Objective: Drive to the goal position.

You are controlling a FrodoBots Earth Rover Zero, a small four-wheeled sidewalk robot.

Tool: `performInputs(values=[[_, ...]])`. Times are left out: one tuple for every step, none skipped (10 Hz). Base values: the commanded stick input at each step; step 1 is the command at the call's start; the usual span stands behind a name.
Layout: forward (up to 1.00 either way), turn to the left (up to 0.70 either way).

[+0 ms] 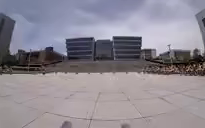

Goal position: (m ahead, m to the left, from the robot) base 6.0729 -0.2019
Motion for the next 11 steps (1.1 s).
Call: performInputs(values=[[0.70,0.00],[0.70,0.00],[0.70,0.00],[0.70,0.00],[0.70,0.00],[0.70,0.00],[0.70,0.00],[0.70,0.00],[0.70,0.00],[0.70,0.00],[0.70,0.00]])
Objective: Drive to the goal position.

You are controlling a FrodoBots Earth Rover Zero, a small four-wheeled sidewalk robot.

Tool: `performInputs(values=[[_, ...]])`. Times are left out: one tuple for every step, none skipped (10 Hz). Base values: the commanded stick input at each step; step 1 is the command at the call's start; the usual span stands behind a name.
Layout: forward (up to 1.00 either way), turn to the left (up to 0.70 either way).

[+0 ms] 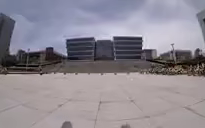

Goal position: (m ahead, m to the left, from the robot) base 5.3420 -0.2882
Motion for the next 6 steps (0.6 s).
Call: performInputs(values=[[0.70,0.00],[0.70,0.00],[0.70,0.00],[0.70,0.00],[0.70,0.00],[0.70,0.00]])
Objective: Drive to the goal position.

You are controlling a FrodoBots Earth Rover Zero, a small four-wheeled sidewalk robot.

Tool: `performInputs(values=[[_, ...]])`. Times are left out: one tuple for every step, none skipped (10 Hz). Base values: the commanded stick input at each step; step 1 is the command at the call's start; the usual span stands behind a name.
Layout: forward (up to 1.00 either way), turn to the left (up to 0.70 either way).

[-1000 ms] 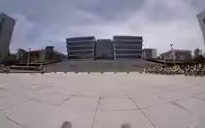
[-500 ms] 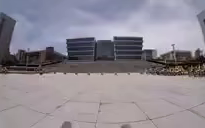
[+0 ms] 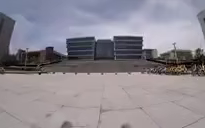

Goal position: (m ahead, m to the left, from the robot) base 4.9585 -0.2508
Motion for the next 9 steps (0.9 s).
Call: performInputs(values=[[0.70,0.00],[0.70,0.00],[0.70,0.00],[0.70,0.00],[0.70,0.00],[0.70,0.00],[0.70,0.00],[0.70,0.00],[0.70,0.00]])
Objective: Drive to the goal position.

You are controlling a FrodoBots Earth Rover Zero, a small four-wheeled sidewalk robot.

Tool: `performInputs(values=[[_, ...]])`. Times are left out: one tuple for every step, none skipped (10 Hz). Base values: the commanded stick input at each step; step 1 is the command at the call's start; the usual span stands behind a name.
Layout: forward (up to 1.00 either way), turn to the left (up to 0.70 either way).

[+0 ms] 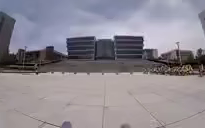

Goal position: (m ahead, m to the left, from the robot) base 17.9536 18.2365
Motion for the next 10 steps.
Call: performInputs(values=[[0.70,0.00],[0.70,0.00],[0.70,0.00],[0.70,0.00],[0.70,0.00],[0.70,0.00],[0.70,0.00],[0.70,0.00],[0.70,0.00],[0.70,0.00]])
